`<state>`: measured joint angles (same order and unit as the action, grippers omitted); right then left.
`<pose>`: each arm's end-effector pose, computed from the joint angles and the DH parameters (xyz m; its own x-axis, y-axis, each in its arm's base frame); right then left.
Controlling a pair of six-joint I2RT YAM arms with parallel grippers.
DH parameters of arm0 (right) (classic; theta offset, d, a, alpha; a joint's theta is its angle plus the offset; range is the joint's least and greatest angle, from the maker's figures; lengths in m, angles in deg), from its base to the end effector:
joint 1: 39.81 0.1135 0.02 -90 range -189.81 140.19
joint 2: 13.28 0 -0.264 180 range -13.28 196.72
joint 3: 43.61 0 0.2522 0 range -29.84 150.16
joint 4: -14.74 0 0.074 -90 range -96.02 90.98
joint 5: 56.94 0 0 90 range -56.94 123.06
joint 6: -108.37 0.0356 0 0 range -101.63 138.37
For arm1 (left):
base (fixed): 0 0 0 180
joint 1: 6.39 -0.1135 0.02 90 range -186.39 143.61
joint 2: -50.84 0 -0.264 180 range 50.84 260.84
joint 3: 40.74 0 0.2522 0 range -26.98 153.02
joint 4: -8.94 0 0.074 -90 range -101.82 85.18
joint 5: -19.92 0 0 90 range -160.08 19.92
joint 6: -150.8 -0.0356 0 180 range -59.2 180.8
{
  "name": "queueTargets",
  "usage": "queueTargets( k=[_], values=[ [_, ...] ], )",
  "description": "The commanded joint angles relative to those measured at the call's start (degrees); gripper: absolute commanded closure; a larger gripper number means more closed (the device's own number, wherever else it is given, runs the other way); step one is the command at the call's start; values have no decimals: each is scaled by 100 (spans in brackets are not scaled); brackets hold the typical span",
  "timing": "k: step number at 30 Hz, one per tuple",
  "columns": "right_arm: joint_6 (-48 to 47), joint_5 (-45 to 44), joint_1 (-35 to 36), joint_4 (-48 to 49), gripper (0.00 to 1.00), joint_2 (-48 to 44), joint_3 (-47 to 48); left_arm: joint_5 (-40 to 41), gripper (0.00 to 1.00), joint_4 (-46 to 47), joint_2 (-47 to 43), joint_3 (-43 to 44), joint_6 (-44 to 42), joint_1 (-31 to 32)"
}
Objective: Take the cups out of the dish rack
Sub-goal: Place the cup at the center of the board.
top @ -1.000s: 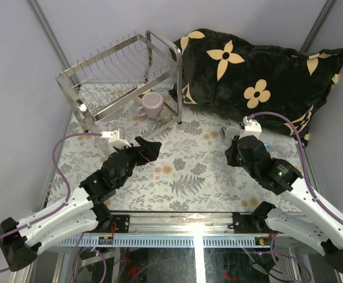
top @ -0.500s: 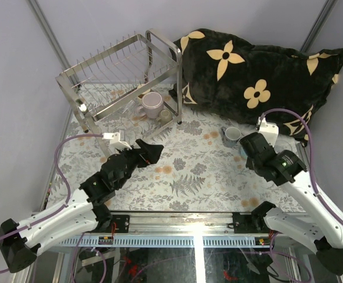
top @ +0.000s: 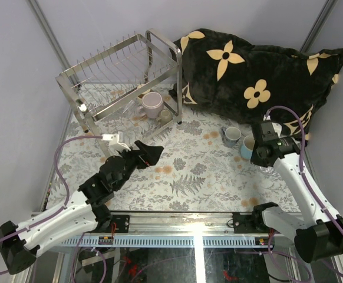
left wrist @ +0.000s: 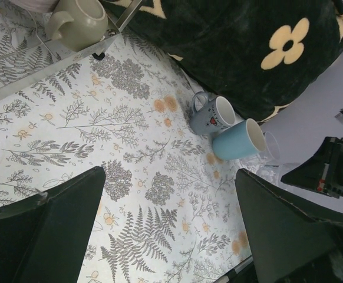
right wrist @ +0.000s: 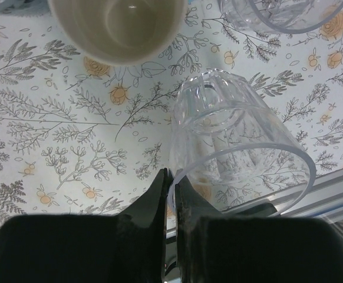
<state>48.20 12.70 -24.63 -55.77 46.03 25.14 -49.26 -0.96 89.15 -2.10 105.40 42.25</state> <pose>0.1827 0.0367 0.2879 -0.7741 0.2732 -0.5711 0.3481 0.9372 -0.0235 0.1224 -0.1199 0.2608 -0.4082 -0.5295 -0.7436 0.2575 0.7147 -0.6503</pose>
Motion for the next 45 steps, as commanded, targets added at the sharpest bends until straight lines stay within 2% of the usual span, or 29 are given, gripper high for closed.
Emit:
queueTargets(
  k=[1, 12, 25, 27, 33, 35, 40, 44, 45],
  values=[
    [-572, 683, -507, 324, 100, 314, 185, 7, 8, 230, -177, -82, 42, -21],
    [-883, 954, -1189, 693, 100, 1435, 295, -19, 8, 173, -151, -85, 23, -21],
    [-1047, 1286, -1463, 882, 100, 1824, 236, 20, 7, 221, -74, -122, 58, -13],
    [-1043, 1232, -1465, 841, 94, 1855, 268, 11, 7, 225, -54, -111, 58, -21],
    [-1052, 1247, -1470, 839, 86, 1703, 272, 10, 7, 207, -34, -107, 49, -25],
    [-1058, 1243, -1466, 806, 80, 1732, 293, 14, 7, 217, -25, -115, 55, -22],
    [-1025, 1240, -1471, 852, 72, 1730, 247, 10, 7, 218, 1, -106, 49, -21],
    [-984, 1056, -1465, 750, 55, 1621, 406, 12, 6, 229, -3, -115, 42, -21],
    [-944, 996, -1471, 719, 54, 1551, 486, 11, 6, 229, 0, -110, 33, -21]
  ],
)
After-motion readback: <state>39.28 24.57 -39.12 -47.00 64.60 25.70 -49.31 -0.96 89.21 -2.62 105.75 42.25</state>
